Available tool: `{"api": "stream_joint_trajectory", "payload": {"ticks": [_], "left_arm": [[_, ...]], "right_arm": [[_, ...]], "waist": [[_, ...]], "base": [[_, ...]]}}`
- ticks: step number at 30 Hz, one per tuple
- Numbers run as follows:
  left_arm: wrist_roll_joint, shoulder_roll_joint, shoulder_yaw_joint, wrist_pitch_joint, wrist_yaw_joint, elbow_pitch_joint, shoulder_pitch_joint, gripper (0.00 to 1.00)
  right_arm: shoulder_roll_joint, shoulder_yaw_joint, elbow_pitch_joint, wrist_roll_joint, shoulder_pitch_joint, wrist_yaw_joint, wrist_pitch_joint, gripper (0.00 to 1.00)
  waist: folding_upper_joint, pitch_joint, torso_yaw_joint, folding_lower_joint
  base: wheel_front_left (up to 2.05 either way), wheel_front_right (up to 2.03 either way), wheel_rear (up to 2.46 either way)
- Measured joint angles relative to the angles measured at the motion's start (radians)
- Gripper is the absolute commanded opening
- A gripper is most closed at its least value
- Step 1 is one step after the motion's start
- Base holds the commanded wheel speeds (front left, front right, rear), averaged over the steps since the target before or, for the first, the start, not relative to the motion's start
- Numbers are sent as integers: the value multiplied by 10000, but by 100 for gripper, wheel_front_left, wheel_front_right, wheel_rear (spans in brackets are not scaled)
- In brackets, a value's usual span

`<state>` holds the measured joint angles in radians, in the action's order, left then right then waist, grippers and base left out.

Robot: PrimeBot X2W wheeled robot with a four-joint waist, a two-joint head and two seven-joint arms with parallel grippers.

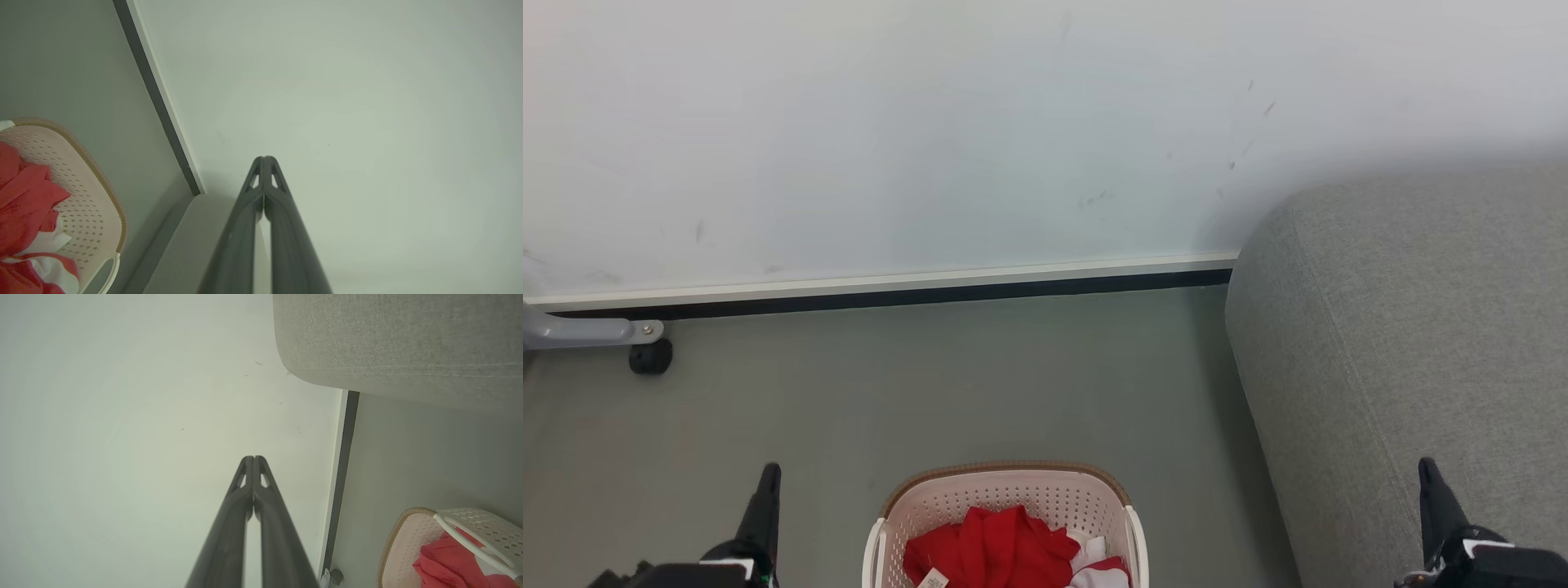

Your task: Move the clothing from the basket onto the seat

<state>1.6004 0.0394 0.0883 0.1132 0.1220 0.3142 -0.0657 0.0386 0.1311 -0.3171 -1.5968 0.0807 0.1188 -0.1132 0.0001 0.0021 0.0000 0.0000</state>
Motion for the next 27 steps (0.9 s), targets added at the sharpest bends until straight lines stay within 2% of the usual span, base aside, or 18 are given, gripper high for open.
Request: {"api": "stream_joint_trajectory", "payload": {"ticks": [1,2,12,18,27], "left_arm": [[0,-29,-8,0,0,107,105,0],[0,-59,-15,0,0,224,207,100],[-115,-92,-318,-261,-13,332,433,100],[-570,-90,-447,-489,-125,228,433,100],[-1687,-86,-640,-815,-445,-75,430,100]], "right_arm": [[-42,-12,-121,0,-99,-2,0,0],[-81,-17,-238,0,-194,-12,0,100],[-150,-251,-349,46,-395,-42,270,100],[-148,-330,-213,280,-400,-59,462,100],[-142,-614,130,1333,-417,-410,813,100]], "waist": [[0,0,0,0],[-1,0,0,0],[-1,-46,4,0],[-1,-96,6,0],[0,-161,8,0]], "base": [[0,0,0],[0,0,0],[0,0,0],[0,0,0],[0,0,0]]}}
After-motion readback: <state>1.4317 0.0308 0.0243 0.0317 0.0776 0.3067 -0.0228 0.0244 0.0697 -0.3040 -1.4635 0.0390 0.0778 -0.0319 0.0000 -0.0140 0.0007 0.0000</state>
